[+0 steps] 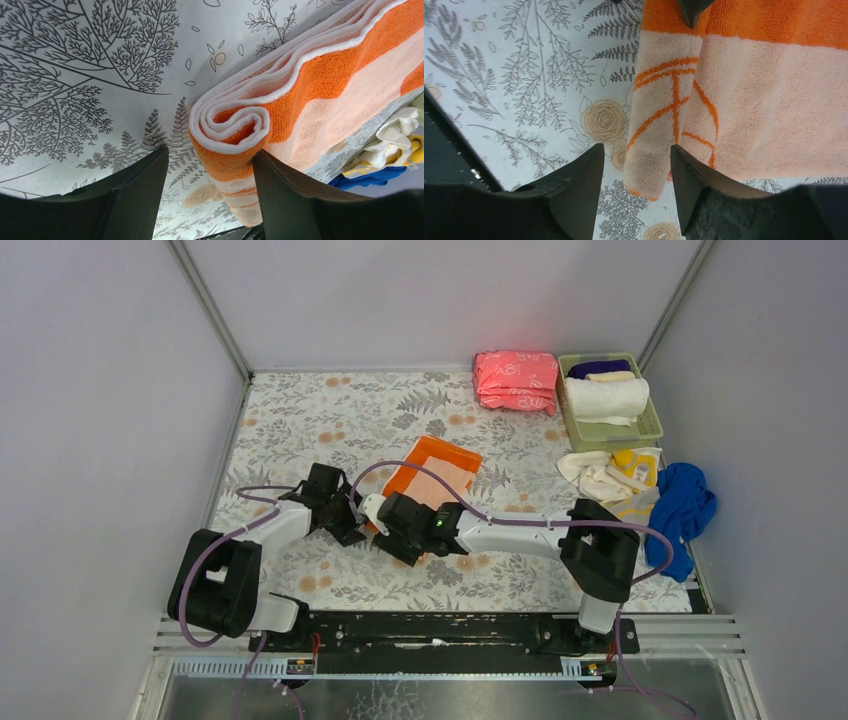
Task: Roll the towels
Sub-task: Roll the towel at the center of the board.
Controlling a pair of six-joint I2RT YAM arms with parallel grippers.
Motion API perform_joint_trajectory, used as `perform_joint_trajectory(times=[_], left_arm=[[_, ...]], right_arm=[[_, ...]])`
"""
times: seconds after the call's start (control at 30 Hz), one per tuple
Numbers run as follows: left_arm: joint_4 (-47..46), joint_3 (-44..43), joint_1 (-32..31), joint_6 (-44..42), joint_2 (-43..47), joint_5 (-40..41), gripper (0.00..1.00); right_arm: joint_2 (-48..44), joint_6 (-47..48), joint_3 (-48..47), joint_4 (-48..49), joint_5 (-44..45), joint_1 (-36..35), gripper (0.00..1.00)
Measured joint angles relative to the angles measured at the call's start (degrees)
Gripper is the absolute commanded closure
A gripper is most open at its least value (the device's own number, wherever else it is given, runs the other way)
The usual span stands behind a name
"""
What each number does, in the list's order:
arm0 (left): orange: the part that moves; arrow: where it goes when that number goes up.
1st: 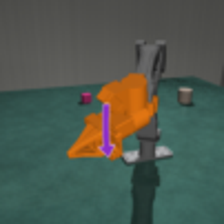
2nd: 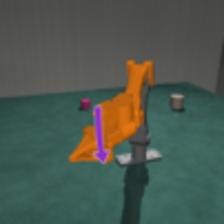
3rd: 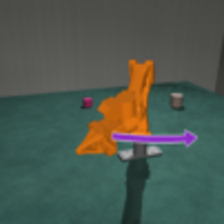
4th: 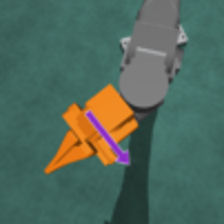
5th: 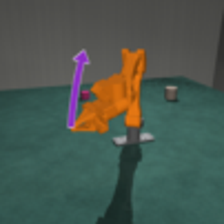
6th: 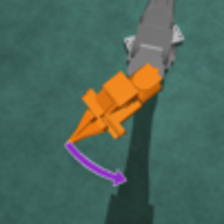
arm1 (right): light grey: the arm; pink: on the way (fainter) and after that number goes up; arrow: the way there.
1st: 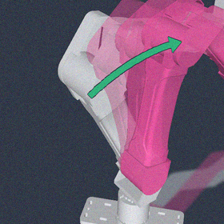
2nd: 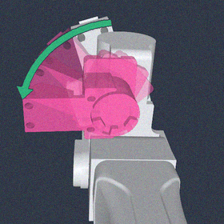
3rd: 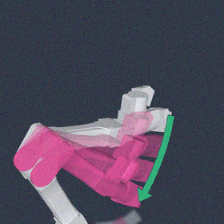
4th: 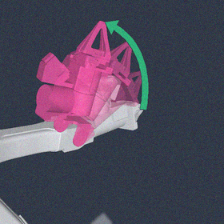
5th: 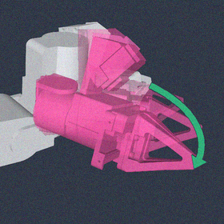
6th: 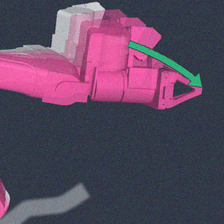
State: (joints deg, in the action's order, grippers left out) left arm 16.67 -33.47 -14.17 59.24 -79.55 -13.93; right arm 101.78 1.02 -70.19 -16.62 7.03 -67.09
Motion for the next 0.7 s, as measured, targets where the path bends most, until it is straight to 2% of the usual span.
perform_joint_trajectory(times=[0.33, 0.43, 0.5, 0.57, 0.63, 0.67, 0.7], left_arm=[[0.39, -0.33, -0.13, -0.02, -0.2, 0.24, 0.37], [0.52, -0.46, -0.26, -0.04, -0.22, 0.42, 0.37], [0.61, -0.52, -0.39, -0.09, -0.22, 0.63, 0.37], [0.68, -0.57, -0.42, -0.13, -0.22, 0.81, 0.37], [0.68, -0.59, -0.46, -0.15, -0.22, 0.87, 0.37], [0.72, -0.61, -0.46, -0.15, -0.22, 0.85, 0.37], [0.72, -0.61, -0.48, -0.17, -0.22, 0.9, 0.37]], right_arm=[[4.96, 2.25, 1.53, 1.4, 4.13, -0.28, 0.41], [6.36, 2.49, 2.29, 1.88, 4.31, -0.28, 0.44], [6.51, 2.69, 2.34, 2.56, 4.31, -0.31, 0.49], [6.75, 2.75, 2.34, 2.97, 4.31, -0.35, 0.59], [7.04, 2.69, 2.32, 3.43, 4.37, -0.39, 0.65], [7.06, 2.58, 2.34, 3.56, 4.31, -0.42, 0.63], [7.15, 2.56, 2.32, 3.72, 4.11, -0.42, 0.57]])
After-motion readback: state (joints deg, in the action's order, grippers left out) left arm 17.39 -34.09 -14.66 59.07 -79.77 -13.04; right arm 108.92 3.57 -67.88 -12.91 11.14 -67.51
